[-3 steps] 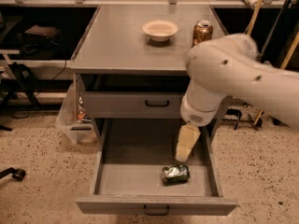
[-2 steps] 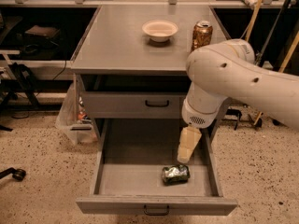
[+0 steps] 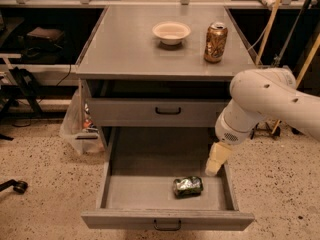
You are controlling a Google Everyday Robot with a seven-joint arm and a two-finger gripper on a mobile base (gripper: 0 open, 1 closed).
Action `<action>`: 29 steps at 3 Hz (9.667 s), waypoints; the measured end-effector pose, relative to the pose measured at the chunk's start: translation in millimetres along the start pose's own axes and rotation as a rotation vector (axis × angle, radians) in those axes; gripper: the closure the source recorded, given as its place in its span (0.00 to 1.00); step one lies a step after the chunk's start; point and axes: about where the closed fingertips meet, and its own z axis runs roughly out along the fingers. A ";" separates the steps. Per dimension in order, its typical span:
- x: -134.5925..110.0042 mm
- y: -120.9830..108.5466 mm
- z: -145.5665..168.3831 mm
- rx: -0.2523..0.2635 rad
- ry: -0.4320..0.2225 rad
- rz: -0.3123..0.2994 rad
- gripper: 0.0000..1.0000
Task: Pick green can from middle drawer and place on counter
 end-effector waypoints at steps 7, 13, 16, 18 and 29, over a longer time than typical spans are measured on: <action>2.3 -39.3 310.8 -0.366 -0.322 -0.120 0.00; 14.4 2.1 347.9 -0.191 -0.218 0.030 0.42; -14.7 13.2 227.6 -0.137 -0.237 -0.101 1.00; -99.2 -5.7 44.6 -0.039 -0.255 -0.244 1.00; -165.7 -254.1 -126.9 0.084 -0.508 0.011 1.00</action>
Offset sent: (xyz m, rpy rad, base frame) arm 0.0312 -0.0252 -0.0517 0.0349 0.0192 -0.0007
